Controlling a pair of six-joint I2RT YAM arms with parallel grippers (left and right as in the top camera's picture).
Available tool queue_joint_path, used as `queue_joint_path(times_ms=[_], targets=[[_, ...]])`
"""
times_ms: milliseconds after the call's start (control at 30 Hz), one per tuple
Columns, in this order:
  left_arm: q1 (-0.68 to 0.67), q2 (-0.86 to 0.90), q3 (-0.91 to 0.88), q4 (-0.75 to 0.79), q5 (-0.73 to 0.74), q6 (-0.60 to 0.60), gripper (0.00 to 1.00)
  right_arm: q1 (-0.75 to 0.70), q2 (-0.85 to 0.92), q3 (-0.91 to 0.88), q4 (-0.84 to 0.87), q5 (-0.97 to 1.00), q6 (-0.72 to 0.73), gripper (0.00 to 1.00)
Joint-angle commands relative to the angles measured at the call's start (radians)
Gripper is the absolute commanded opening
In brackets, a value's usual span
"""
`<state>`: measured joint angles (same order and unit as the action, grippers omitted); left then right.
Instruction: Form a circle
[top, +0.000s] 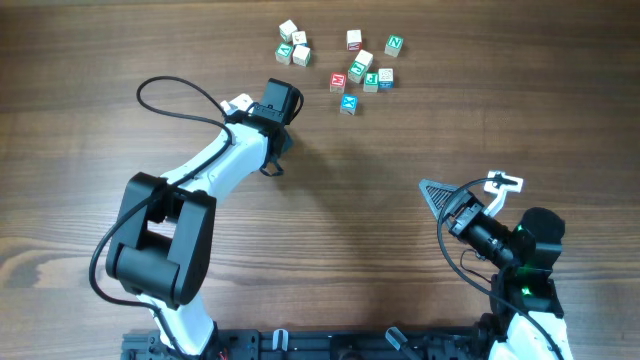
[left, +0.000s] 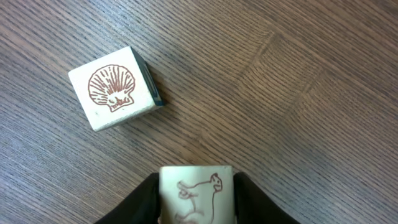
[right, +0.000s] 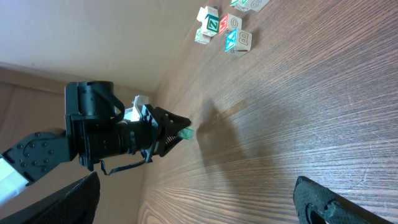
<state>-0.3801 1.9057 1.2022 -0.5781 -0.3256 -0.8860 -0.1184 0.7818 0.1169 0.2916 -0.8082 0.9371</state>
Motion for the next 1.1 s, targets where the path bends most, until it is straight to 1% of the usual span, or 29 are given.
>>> queue_joint_path(times_ms=[0,167,200,300,367,400,433,467,500,533,567,600,633,700,733,767,833,900,1067], targets=[[-0.007,-0.011,-0.011,0.003,-0.022,-0.013,0.42,0.002,0.0,0.016,-0.001,-0.014,-0.021,1.0],[-0.007,-0.021,-0.008,0.003,-0.02,-0.006,0.44,0.002,0.0,0.016,-0.001,-0.014,-0.02,1.0],[-0.007,-0.043,0.0,0.003,-0.008,0.026,0.46,0.002,0.0,0.016,-0.001,-0.014,-0.021,1.0],[-0.008,-0.139,0.047,0.0,0.055,0.107,0.6,0.002,0.0,0.016,-0.001,-0.014,-0.019,1.0],[-0.009,-0.246,0.079,-0.017,0.074,0.127,0.64,0.002,0.0,0.016,-0.002,-0.006,-0.018,1.0],[-0.009,-0.299,0.082,-0.021,0.074,0.129,0.66,0.002,0.0,0.016,-0.009,0.046,-0.017,1.0],[-0.002,-0.375,0.082,-0.024,0.073,0.15,0.69,0.002,0.0,0.016,-0.008,0.059,-0.017,1.0],[0.005,-0.42,0.082,-0.032,0.064,0.15,0.76,0.002,0.0,0.016,-0.005,0.058,-0.02,1.0],[0.017,-0.482,0.082,-0.05,0.048,0.15,0.81,0.002,0.0,0.016,0.045,0.022,-0.083,1.0],[0.034,-0.541,0.082,-0.076,0.028,0.15,0.88,0.002,0.0,0.018,0.081,-0.019,-0.114,1.0],[0.051,-0.583,0.082,-0.104,0.012,0.15,0.94,0.002,0.0,0.032,0.088,-0.035,-0.111,1.0],[0.071,-0.618,0.082,-0.135,0.001,0.15,0.99,0.002,0.0,0.051,0.082,-0.041,-0.112,1.0],[0.095,-0.646,0.082,-0.173,-0.009,0.15,1.0,0.003,0.005,0.086,0.064,-0.04,-0.121,0.99],[0.172,-0.69,0.081,-0.275,-0.008,0.15,1.0,0.005,0.053,0.238,-0.053,-0.031,-0.214,1.0],[0.19,-0.694,0.081,-0.298,-0.008,0.15,1.0,0.005,0.075,0.286,-0.107,-0.021,-0.249,0.99],[0.217,-0.698,0.081,-0.328,-0.005,0.15,1.0,0.015,0.144,0.406,-0.267,0.039,-0.353,0.99],[0.231,-0.698,0.081,-0.341,-0.005,0.151,1.0,0.039,0.22,0.509,-0.406,0.114,-0.433,0.99],[0.233,-0.698,0.081,-0.344,-0.005,0.151,1.0,0.087,0.322,0.64,-0.538,0.207,-0.494,1.0],[0.233,-0.698,0.078,-0.354,-0.006,0.151,1.0,0.263,0.572,0.95,-0.768,0.491,-0.549,1.0]])
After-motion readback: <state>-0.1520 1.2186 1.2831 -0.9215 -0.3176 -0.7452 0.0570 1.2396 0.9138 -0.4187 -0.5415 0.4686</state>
